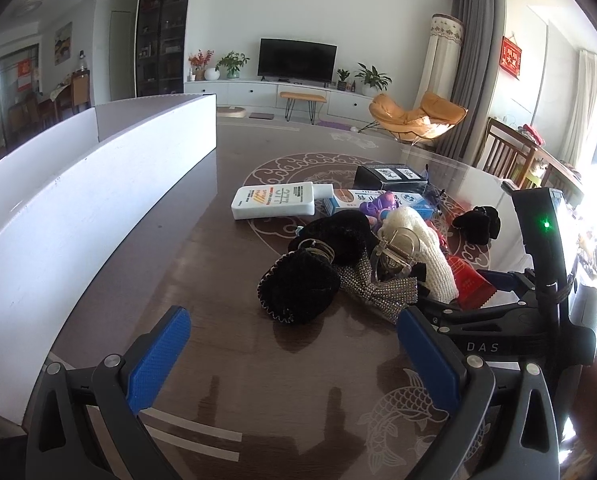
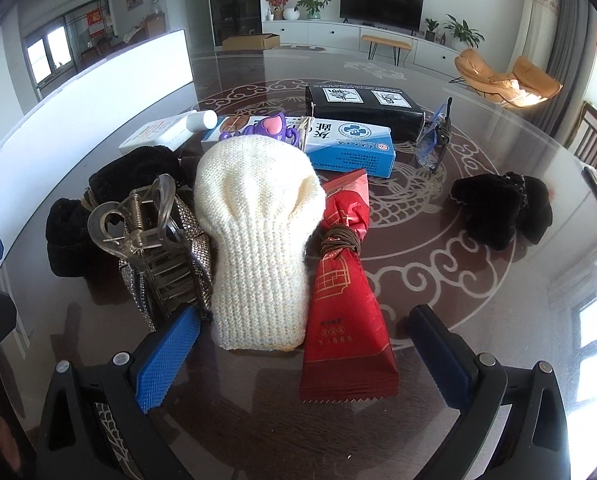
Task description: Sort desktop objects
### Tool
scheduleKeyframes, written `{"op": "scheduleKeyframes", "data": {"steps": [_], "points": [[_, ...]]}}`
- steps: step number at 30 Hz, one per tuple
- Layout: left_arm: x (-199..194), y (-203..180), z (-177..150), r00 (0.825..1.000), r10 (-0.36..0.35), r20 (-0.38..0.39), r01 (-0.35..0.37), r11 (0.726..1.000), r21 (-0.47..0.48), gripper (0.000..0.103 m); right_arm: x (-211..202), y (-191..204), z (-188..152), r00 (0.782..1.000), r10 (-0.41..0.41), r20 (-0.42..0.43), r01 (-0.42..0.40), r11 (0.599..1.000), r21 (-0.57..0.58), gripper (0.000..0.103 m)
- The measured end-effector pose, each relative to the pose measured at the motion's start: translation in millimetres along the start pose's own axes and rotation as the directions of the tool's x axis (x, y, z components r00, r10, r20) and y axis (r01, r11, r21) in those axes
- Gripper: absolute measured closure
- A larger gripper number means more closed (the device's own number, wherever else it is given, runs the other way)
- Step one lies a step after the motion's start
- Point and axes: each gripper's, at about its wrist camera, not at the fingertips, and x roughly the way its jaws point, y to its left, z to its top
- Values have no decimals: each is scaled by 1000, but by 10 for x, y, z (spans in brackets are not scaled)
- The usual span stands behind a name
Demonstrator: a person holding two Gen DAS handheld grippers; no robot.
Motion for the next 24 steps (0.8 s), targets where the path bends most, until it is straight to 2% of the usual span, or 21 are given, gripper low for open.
{"op": "scheduleKeyframes", "data": {"steps": [24], "points": [[7, -2, -5, 1000, 1, 3, -1, 1000, -4, 0, 1, 1, 0, 1000, 0, 0, 0, 1000, 0, 0]]}}
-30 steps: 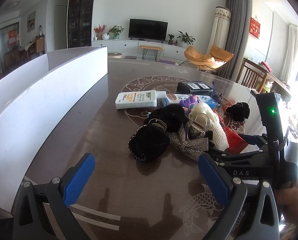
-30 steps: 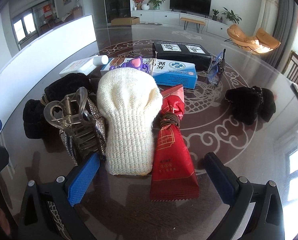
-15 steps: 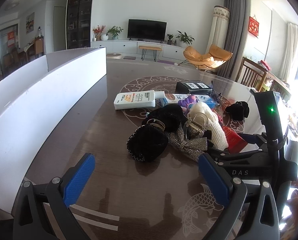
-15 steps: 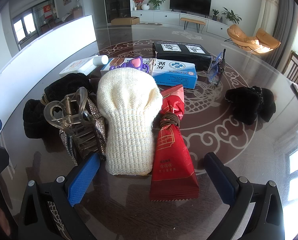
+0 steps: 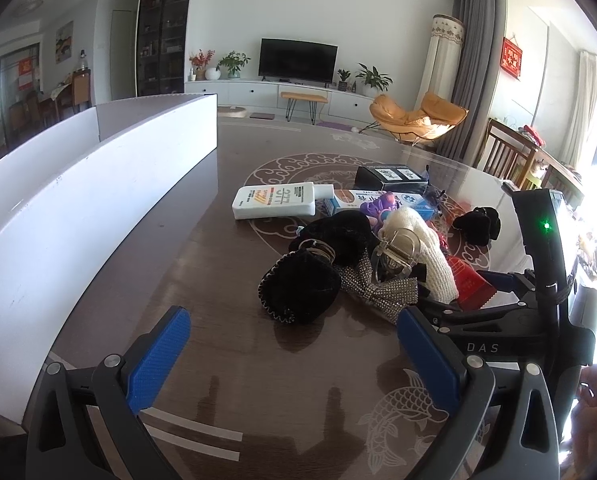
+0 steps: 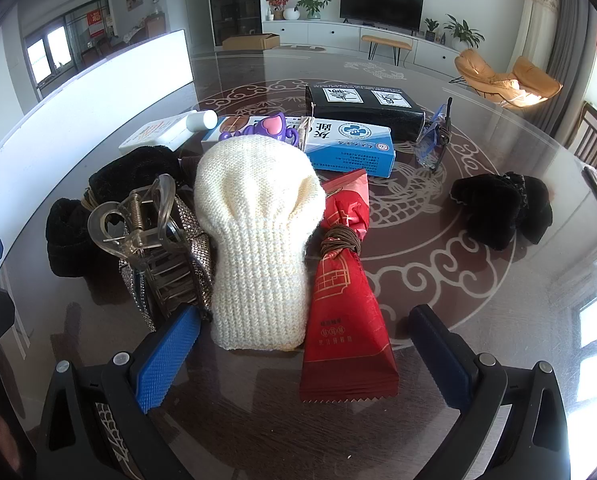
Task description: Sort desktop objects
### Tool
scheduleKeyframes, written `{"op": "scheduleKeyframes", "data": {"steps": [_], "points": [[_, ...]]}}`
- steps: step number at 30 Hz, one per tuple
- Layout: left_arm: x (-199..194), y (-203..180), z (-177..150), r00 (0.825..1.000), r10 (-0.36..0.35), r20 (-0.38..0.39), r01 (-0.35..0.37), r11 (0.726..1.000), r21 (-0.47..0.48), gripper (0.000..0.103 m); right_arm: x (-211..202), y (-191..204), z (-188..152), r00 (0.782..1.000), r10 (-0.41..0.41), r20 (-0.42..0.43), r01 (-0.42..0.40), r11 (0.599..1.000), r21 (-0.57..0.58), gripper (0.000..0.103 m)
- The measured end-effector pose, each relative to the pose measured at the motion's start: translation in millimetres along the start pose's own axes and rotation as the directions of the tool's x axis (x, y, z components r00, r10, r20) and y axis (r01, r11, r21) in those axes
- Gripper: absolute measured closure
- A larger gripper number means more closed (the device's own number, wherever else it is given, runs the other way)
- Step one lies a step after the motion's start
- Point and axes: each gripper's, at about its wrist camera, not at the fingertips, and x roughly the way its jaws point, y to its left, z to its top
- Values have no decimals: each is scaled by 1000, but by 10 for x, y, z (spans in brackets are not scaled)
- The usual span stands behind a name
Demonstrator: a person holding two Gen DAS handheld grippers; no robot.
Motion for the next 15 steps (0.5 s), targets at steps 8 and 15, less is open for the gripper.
{"op": "scheduleKeyframes", "data": {"steps": [8, 15], "points": [[-2, -9, -2, 1000, 2, -3, -2, 1000, 3, 0, 0, 0, -1, 1000, 0, 0, 0, 1000, 0, 0], [1, -13, -5, 1000, 2, -3, -2, 1000, 4, 0, 0, 0, -1, 1000, 0, 0, 0, 1000, 0, 0]]}}
